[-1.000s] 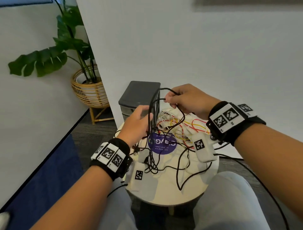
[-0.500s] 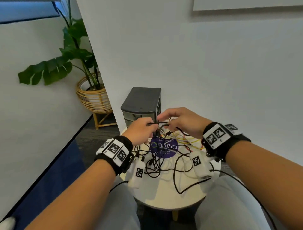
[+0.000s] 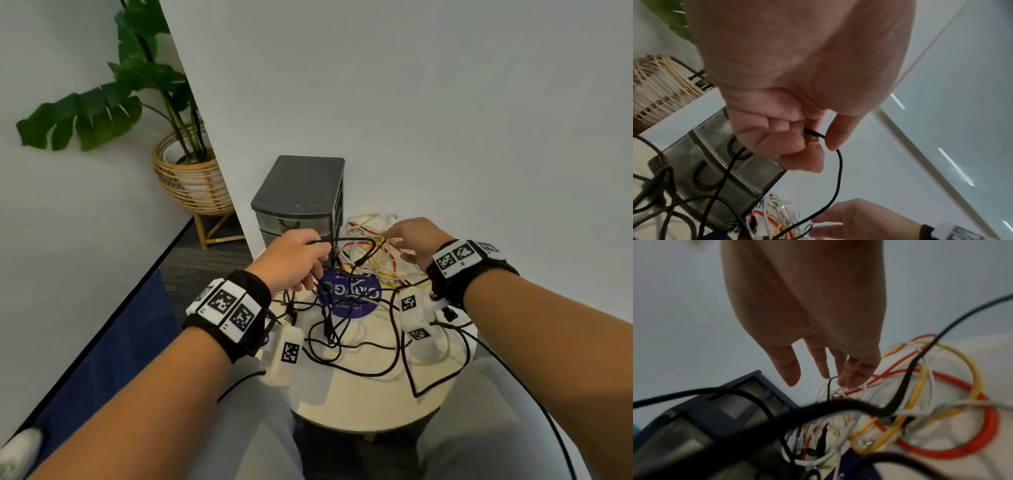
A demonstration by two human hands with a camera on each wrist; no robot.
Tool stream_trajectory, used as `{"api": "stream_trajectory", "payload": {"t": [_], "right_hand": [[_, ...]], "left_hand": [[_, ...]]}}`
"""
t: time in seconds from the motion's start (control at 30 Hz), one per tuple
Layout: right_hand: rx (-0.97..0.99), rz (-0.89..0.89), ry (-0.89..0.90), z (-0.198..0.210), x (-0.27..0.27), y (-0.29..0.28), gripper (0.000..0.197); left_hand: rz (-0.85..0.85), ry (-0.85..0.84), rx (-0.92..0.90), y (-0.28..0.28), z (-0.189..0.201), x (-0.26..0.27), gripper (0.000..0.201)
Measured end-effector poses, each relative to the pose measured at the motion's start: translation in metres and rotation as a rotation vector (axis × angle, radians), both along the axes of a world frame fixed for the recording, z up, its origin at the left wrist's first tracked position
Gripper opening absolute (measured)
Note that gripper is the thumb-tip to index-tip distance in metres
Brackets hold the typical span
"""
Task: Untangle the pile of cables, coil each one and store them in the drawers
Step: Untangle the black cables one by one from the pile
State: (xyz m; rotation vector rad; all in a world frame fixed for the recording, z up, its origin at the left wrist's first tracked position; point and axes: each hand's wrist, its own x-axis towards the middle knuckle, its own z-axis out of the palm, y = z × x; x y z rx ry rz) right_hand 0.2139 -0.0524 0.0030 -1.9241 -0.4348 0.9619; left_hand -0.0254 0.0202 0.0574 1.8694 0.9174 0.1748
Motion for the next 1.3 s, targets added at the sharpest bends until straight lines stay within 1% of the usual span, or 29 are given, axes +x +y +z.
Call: {"api": "stream_trajectory", "payload": {"t": [0.07,0.1,0.17,0.2,0.23,0.27,0.37,0.43,0.5,0.6,0.63,0.7,0.8,0.9,0.97,1.0,1.1,1.13,1.17,1.2,1.27,1.3], "right_hand": [[0.117,-0.1,0.107,0.001,0.003,0.002,0.006],[0.154,-0.12,0.149,0.003,0.004,0.002,0.008],[0.13,-0.101,0.181,0.004,0.007,0.002,0.025],[0.098,-0.086,0.18,0.003,0.007,0.003,0.031],[0.074,-0.072,0.185,0.002,0.007,0.005,0.033],[0.065,-0.067,0.2,0.0,0.007,0.008,0.031],[0.07,-0.083,0.208,-0.008,0.005,0.015,0.017],[0.112,-0.133,0.19,-0.009,0.005,0.019,0.011],[0.205,-0.198,0.158,-0.003,0.003,0.018,0.007],[0.403,-0.246,-0.002,0.024,0.002,0.01,0.018],[0.461,-0.249,-0.028,0.037,0.002,0.006,0.02],[0.546,-0.234,-0.036,0.069,-0.001,0.0,0.022],[0.671,-0.156,0.014,0.119,-0.006,-0.011,0.025],[0.741,-0.005,0.019,0.161,-0.015,-0.022,0.026],[0.759,0.118,-0.092,0.186,-0.022,-0.028,0.027],[0.773,0.187,-0.183,0.199,-0.028,-0.032,0.028],[0.863,0.39,-0.458,0.234,-0.045,-0.041,0.029],[0.899,0.44,-0.533,0.243,-0.05,-0.044,0.03],[0.937,0.471,-0.594,0.251,-0.054,-0.046,0.031],[0.975,0.481,-0.638,0.258,-0.057,-0.048,0.032],[1.053,0.456,-0.68,0.267,-0.059,-0.052,0.03],[1.09,0.427,-0.689,0.27,-0.058,-0.053,0.028]], "left_hand": [[-0.014,0.023,0.018,0.001,0.0,0.001,0.022],[-0.02,0.033,0.023,0.001,0.0,0.001,0.022],[-0.03,0.053,0.036,0.0,0.001,0.002,0.023],[-0.041,0.068,0.046,0.0,0.001,0.002,0.023],[-0.057,0.087,0.057,0.001,0.001,0.003,0.024],[-0.074,0.108,0.068,0.001,0.001,0.002,0.024],[-0.114,0.174,0.098,0.001,0.003,0.002,0.024],[-0.098,0.196,0.11,0.004,0.004,0.002,0.023],[-0.086,0.208,0.153,0.007,0.005,0.001,0.028],[-0.154,0.266,0.298,0.013,0.006,0.002,0.034],[-0.146,0.28,0.331,0.015,0.008,0.003,0.035],[-0.134,0.301,0.402,0.017,0.017,0.005,0.039],[-0.173,0.318,0.518,0.018,0.037,0.009,0.041],[-0.129,0.219,0.546,0.022,0.054,0.017,0.038],[-0.085,0.116,0.574,0.023,0.068,0.027,0.035],[-0.069,0.067,0.572,0.023,0.074,0.033,0.039],[-0.053,-0.057,0.5,0.021,0.096,0.055,0.07],[-0.043,-0.084,0.461,0.019,0.102,0.062,0.077],[-0.027,-0.101,0.416,0.018,0.108,0.068,0.079],[-0.013,-0.116,0.379,0.018,0.112,0.073,0.073],[-0.028,-0.118,0.351,0.02,0.116,0.08,0.044],[-0.052,-0.11,0.359,0.02,0.116,0.082,0.033]]}}
